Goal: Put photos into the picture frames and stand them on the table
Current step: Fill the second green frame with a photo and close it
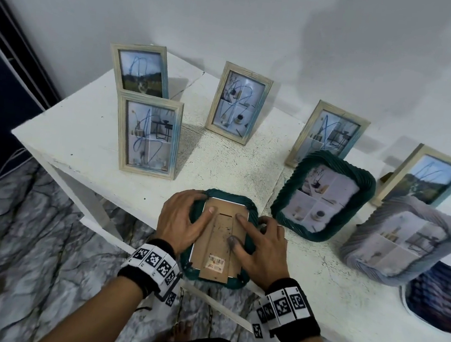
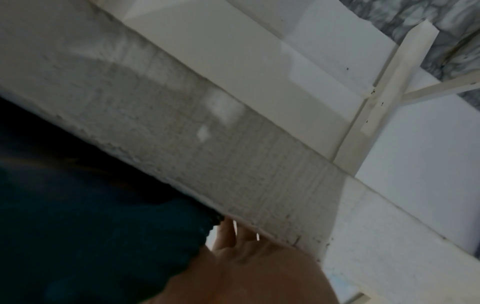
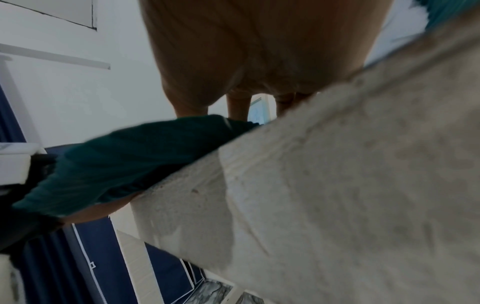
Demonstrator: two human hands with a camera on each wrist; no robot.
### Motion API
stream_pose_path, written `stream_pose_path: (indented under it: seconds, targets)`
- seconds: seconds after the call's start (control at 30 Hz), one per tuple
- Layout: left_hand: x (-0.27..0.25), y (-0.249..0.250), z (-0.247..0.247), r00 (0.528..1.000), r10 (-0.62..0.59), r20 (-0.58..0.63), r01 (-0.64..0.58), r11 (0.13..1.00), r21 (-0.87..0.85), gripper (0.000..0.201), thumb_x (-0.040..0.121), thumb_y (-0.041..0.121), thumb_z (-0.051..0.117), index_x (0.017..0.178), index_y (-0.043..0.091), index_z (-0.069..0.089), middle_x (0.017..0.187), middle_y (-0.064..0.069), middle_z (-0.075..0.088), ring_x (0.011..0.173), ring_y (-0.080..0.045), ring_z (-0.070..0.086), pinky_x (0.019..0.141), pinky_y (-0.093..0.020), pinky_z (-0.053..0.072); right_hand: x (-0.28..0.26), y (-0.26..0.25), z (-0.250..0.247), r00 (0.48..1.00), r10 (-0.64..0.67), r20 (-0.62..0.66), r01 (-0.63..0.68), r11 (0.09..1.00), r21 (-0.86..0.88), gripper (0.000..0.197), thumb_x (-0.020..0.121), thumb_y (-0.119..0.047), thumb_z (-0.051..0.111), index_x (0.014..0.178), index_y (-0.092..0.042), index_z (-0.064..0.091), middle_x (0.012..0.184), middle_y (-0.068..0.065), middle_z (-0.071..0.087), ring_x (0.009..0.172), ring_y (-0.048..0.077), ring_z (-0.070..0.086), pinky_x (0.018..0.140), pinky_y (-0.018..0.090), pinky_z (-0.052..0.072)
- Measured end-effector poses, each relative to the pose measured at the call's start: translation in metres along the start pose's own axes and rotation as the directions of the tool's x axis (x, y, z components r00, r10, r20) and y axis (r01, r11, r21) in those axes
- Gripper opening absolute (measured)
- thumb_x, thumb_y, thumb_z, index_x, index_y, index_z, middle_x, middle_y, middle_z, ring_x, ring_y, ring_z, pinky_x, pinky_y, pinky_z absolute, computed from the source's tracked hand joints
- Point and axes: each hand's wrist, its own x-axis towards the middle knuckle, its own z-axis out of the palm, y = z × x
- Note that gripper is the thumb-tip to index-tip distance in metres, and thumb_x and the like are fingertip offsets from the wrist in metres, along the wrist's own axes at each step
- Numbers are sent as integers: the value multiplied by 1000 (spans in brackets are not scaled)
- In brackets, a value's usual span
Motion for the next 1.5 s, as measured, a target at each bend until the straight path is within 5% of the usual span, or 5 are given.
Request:
stream_pose_path:
  seconds: [0.57, 0.83, 1.1, 1.27, 1.5]
  targets:
    - [-2, 9, -7, 987, 115, 108, -149, 908, 391, 56, 94, 55, 38, 118, 15, 69, 120, -6, 64, 113, -26, 50, 91, -40, 42, -1, -4, -2, 1000, -19, -25, 18, 999, -36, 59, 79, -65, 43, 128, -36, 60, 116, 10, 52, 100, 29, 50, 83, 40, 44]
    - [-40, 27, -31, 965, -257, 47, 255, 966, 35, 36, 97, 37, 50, 125, 15, 56, 108, -4, 63, 100, -20, 60, 88, -36, 50, -9, -25, -7, 996, -63, -68, 41, 956, -291, 42, 85, -50, 42, 116, -28, 60, 124, 15, 50, 103, 33, 49, 77, 45, 50]
    - [-25, 59, -57, 656, -601, 457, 723, 327, -609, 50, 101, 49, 38, 104, 9, 68, 79, -8, 71, 67, -17, 61, 64, -28, 47, -9, -61, -24, 995, -22, 97, 11, 994, 112, 56, 85, -66, 32, 116, -27, 58, 112, 4, 52, 99, 22, 53, 84, 37, 50]
    - [-19, 89, -65, 853, -347, 389, 515, 447, -731, 59, 101, 52, 22, 116, 17, 67, 84, 0, 73, 79, -14, 66, 75, -30, 47, 0, -78, -65, 967, 129, 221, -227, 828, 512, 65, 71, -80, 48, 120, -39, 55, 107, -10, 67, 91, 8, 66, 80, 36, 56]
    - [-30, 75, -49, 945, -202, 257, 311, 799, -514, 26, 100, 32, 48, 119, 24, 64, 118, 8, 65, 116, -12, 58, 91, -22, 48, 0, -56, -82, 961, 181, 210, -276, 558, 783, 19, 93, -4, 55, 108, -13, 64, 97, 9, 72, 88, 26, 69, 76, 39, 59]
